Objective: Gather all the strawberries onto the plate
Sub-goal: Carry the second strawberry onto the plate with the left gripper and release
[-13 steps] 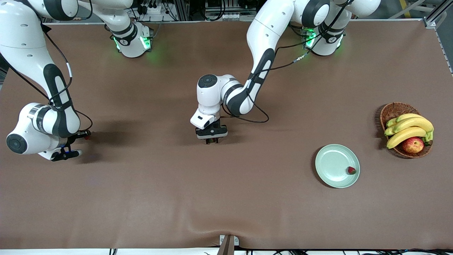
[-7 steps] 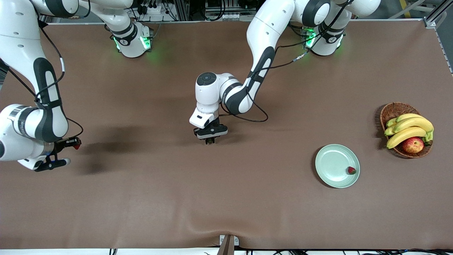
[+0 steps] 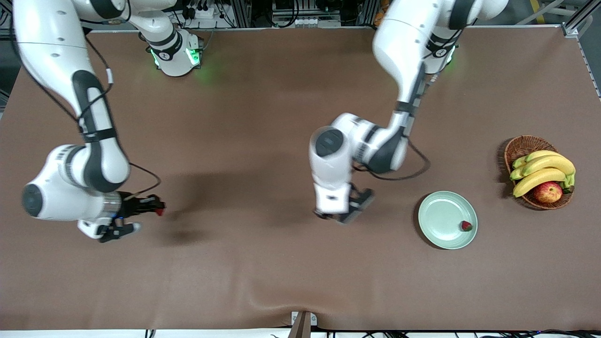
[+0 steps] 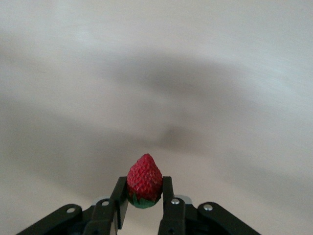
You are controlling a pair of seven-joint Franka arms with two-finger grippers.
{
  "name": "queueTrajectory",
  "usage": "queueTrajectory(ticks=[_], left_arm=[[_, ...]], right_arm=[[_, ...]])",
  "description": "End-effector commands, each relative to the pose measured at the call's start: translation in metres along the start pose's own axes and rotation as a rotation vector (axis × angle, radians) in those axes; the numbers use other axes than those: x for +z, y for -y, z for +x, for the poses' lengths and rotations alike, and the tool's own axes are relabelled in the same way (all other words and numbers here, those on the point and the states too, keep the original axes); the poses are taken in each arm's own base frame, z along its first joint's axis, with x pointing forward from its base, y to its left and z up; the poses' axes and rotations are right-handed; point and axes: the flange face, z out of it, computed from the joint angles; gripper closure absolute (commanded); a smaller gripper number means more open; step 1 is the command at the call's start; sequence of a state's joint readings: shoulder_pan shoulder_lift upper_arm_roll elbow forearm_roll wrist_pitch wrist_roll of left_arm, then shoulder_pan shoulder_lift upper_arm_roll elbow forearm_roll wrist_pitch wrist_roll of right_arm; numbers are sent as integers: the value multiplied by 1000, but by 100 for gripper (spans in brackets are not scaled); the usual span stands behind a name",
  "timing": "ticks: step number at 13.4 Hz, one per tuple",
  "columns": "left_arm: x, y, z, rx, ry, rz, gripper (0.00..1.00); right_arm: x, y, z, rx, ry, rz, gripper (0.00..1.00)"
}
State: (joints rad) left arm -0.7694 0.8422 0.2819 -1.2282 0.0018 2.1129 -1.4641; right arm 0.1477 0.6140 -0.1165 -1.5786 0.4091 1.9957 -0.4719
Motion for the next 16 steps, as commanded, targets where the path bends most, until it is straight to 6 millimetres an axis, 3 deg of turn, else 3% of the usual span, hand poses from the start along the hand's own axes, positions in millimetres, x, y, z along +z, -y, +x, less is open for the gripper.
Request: queueTrajectory(ticks=[1,3,5,8,10,12,14,15,16], left_arm=[[27,38,74,-198,37,146,100],[45,79,142,-274,63,205,100],[70,114,175,-255,86,235,100],[99,158,207,-221,103,267,100],[105,174,235,-264,105,273,100],[114,183,249,-264,83,283,100],[119,189,268,-283,58,246,100],[122,190,271,-282,51,241,93],[123,194,277,-287,51,242,4]], right_arm=[[24,63,22,-54,-23,19,100],[45,106,31,-16,-46,33,100],[65,152,39,52,-63,21,100],[97,222,43,173,-107,-1,100],[127,250,38,171,-81,-12,100],[150,272,32,139,-53,-22,98],[158,273,31,137,-48,-26,91],[164,275,30,134,-41,-29,89],[168,278,29,128,-38,-32,88]])
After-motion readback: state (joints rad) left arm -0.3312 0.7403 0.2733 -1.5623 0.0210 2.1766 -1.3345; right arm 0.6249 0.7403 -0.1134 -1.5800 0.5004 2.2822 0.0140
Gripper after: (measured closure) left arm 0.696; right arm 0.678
